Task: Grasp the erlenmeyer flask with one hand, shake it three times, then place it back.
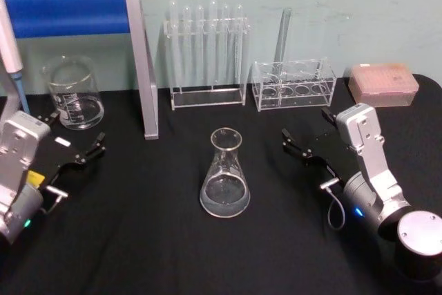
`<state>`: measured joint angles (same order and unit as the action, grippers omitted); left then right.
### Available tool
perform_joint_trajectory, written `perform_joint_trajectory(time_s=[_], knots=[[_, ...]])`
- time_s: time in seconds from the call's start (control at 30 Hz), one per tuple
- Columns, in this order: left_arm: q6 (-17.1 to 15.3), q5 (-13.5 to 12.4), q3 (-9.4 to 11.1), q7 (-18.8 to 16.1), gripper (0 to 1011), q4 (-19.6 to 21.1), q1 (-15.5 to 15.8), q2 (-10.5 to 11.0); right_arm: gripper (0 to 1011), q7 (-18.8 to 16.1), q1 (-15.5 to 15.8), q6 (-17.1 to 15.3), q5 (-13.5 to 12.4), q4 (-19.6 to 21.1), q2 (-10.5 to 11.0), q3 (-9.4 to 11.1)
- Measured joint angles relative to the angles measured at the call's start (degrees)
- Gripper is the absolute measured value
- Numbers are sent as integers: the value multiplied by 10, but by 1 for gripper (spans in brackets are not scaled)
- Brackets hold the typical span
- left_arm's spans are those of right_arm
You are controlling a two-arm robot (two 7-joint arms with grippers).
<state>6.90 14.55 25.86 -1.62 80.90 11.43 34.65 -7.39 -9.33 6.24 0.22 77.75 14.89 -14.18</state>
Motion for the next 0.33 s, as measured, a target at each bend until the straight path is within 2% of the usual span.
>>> perform_joint_trajectory(time_s=[0.33], knots=[[0,0,0,0,1001,0,0,0,1003,0,0,0,0,0,0,0]])
